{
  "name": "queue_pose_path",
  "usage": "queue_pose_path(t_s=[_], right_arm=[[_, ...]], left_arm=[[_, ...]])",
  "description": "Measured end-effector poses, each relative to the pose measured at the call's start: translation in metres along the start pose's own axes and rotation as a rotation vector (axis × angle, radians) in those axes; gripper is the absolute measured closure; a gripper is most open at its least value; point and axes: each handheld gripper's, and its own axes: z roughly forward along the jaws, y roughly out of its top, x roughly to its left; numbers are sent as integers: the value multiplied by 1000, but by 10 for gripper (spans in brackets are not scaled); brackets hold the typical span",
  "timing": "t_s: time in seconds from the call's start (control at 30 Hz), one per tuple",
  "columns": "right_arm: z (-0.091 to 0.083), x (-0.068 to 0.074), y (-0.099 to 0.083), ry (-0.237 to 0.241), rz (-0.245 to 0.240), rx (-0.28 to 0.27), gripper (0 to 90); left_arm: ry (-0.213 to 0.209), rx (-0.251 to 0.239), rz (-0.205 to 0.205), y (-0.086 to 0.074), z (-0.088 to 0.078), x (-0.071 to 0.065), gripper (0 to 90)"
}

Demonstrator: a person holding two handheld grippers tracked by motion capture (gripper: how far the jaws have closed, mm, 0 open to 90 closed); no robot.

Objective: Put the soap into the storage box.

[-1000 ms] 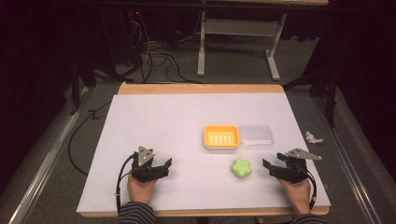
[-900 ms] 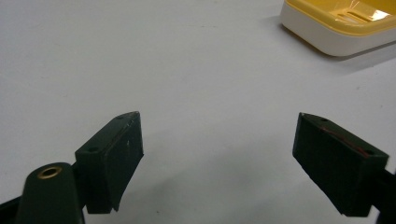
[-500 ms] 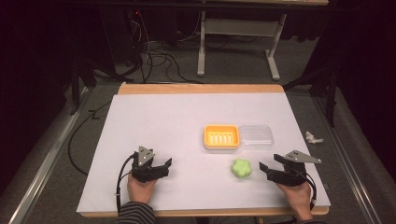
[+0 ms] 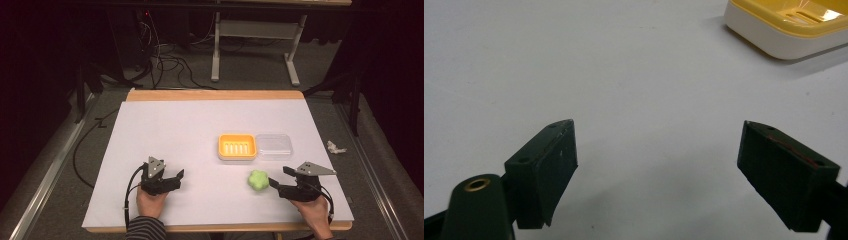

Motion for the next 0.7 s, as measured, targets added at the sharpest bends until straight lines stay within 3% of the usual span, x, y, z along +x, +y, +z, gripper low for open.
queue_pose_path(t_s=[0.3, 0.7], right_arm=[[9, 9, 3, 8, -32, 23, 232], [31, 23, 11, 26, -94, 136, 209]], left_arm=[[2, 0, 1, 0, 0, 0, 167], [-3, 1, 0, 0, 0, 0, 167]])
